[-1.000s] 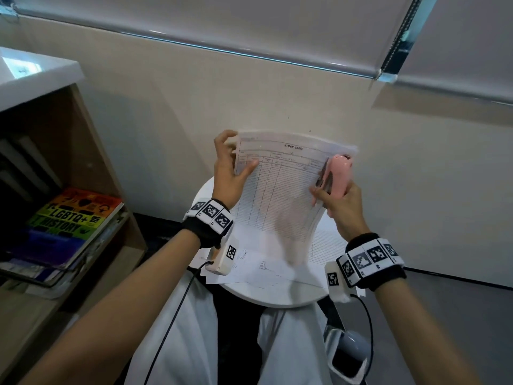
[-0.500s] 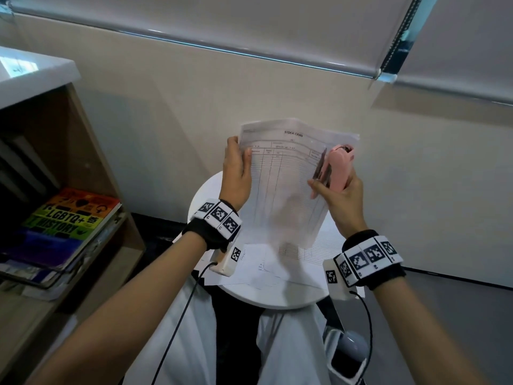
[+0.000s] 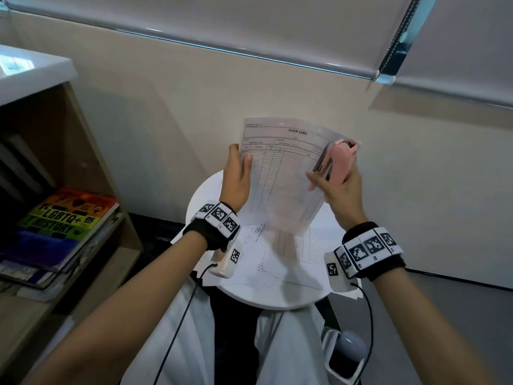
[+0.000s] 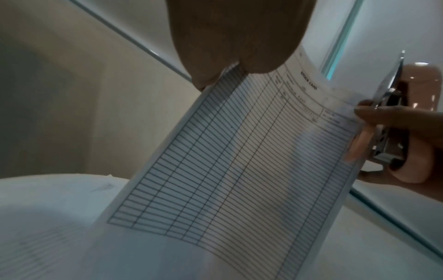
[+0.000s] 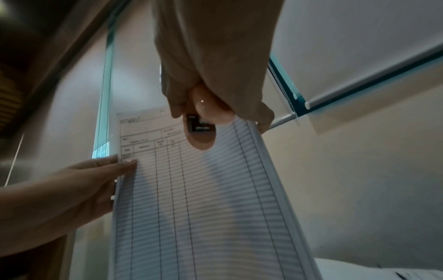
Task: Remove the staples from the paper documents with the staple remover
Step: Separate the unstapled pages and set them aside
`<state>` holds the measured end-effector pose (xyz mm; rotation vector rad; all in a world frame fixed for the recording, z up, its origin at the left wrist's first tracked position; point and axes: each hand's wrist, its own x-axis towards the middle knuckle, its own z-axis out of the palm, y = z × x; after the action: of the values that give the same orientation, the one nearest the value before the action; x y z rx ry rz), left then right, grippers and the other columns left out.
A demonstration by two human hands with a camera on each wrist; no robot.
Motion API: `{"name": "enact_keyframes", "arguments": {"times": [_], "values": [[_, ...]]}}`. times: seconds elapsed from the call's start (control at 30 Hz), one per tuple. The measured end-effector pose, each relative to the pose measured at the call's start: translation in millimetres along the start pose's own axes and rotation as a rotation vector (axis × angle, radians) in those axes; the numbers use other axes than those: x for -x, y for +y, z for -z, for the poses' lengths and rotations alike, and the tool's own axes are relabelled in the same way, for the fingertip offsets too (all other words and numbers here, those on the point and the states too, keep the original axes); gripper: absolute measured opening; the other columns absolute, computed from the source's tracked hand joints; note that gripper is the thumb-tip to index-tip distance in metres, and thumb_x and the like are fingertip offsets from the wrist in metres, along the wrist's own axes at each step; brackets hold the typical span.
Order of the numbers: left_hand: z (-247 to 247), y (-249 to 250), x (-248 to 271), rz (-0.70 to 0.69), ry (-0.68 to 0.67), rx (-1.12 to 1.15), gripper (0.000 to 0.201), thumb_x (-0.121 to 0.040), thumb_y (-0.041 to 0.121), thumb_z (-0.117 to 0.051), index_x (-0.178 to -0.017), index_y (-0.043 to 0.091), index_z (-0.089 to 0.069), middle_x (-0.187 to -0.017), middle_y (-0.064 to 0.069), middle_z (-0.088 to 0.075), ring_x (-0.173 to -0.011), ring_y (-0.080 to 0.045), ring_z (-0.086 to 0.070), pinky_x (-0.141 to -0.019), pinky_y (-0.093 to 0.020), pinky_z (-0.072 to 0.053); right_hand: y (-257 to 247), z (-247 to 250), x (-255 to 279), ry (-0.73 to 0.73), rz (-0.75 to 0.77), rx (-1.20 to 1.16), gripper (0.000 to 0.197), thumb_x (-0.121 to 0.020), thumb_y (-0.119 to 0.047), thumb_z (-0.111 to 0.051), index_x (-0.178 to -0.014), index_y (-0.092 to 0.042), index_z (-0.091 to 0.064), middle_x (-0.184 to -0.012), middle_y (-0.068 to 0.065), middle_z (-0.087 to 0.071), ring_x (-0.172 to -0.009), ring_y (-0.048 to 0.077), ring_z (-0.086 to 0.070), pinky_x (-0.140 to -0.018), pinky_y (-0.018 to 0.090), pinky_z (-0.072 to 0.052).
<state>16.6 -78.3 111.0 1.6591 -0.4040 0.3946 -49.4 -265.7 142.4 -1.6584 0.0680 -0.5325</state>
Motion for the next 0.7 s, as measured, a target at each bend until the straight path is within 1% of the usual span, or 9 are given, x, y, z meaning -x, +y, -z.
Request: {"name": "enact_keyframes", "arguments": {"times": [0.13,0.2,0.23,0.3,0.37,0.43,0.5,0.63,0.7], "values": [[1,-2,-6,0.026,0.02,-0.007,0.014,-0.102,0.019,-0.035,-0.101,0.006,-0.039,-0.097,-0.01,-0.056,-0.087,-0.019,-0.054,-0.081,-0.044,-0.05,-32,-14,-24,0.173,0.087,-0.139,0.068,-0.071,-0.006,-0.082,-0.123,0.013,-0.042,-0.104,0.031,-0.061,-0.085,0.028,-0.064,-0.064,0.023,-0.056],[3,-3,-9,0.039,0.01,-0.014,0.021,-0.102,0.024,-0.034,-0.098,0.004,-0.038,-0.09,-0.009,-0.052,-0.081,-0.015,-0.05,-0.077,-0.05,-0.049,-56,-25,-38,0.282,0.148,-0.24,0.067,-0.069,-0.008,-0.082,-0.12,0.015,-0.045,-0.101,0.031,-0.063,-0.081,0.03,-0.065,-0.063,0.026,-0.056],[6,-2,-10,0.037,0.012,-0.022,0.021,-0.102,0.025,-0.034,-0.096,0.005,-0.036,-0.085,-0.006,-0.051,-0.076,-0.013,-0.048,-0.072,-0.05,-0.047,-69,-31,-44,0.334,0.186,-0.284,0.061,-0.069,-0.006,-0.08,-0.116,0.015,-0.049,-0.098,0.027,-0.064,-0.077,0.026,-0.065,-0.063,0.026,-0.056],[13,2,-13,0.018,0.026,-0.028,0.016,-0.102,0.022,-0.035,-0.094,0.008,-0.035,-0.077,0.007,-0.049,-0.066,-0.002,-0.046,-0.066,-0.039,-0.045,-95,-44,-53,0.41,0.227,-0.397,0.039,-0.073,-0.001,-0.071,-0.106,0.009,-0.053,-0.085,0.015,-0.063,-0.065,0.02,-0.062,-0.057,0.025,-0.053],[21,7,-13,-0.007,0.026,-0.012,0.012,-0.102,0.019,-0.037,-0.102,0.008,-0.04,-0.086,0.014,-0.055,-0.074,0.002,-0.054,-0.073,-0.028,-0.05,-114,-55,-61,0.401,0.199,-0.5,0.031,-0.076,-0.007,-0.063,-0.104,0.003,-0.053,-0.08,0.013,-0.057,-0.064,0.024,-0.057,-0.05,0.024,-0.048],[26,12,-9,0.022,-0.004,0.028,0.015,-0.102,0.02,-0.038,-0.108,0.008,-0.042,-0.097,0.011,-0.061,-0.086,-0.006,-0.062,-0.08,-0.03,-0.054,-121,-66,-69,0.318,0.09,-0.541,0.026,-0.083,-0.017,-0.058,-0.103,-0.001,-0.054,-0.079,0.011,-0.055,-0.068,0.024,-0.054,-0.048,0.025,-0.046],[27,10,-3,0.061,-0.039,0.036,0.014,-0.101,0.022,-0.039,-0.108,0.01,-0.042,-0.099,0.008,-0.063,-0.09,-0.013,-0.065,-0.079,-0.036,-0.056,-118,-79,-74,0.23,-0.049,-0.564,0.022,-0.09,-0.023,-0.053,-0.106,-0.006,-0.053,-0.075,0.006,-0.055,-0.064,0.02,-0.054,-0.049,0.025,-0.045],[25,4,15,0.099,-0.091,0.021,0.017,-0.101,0.023,-0.038,-0.109,0.008,-0.043,-0.096,0.015,-0.061,-0.082,0.007,-0.061,-0.076,-0.031,-0.056,-96,-104,-71,0.233,-0.162,-0.48,0.031,-0.088,-0.021,-0.06,-0.112,-0.001,-0.059,-0.077,0.005,-0.061,-0.06,0.02,-0.056,-0.049,0.026,-0.048],[25,1,22,0.118,-0.121,0.026,0.02,-0.102,0.023,-0.037,-0.112,0.007,-0.044,-0.095,0.016,-0.061,-0.081,0.007,-0.061,-0.077,-0.032,-0.056,-88,-112,-68,0.238,-0.168,-0.45,0.037,-0.077,-0.022,-0.066,-0.104,0.003,-0.061,-0.076,0.009,-0.06,-0.06,0.022,-0.057,-0.051,0.03,-0.049]]}}
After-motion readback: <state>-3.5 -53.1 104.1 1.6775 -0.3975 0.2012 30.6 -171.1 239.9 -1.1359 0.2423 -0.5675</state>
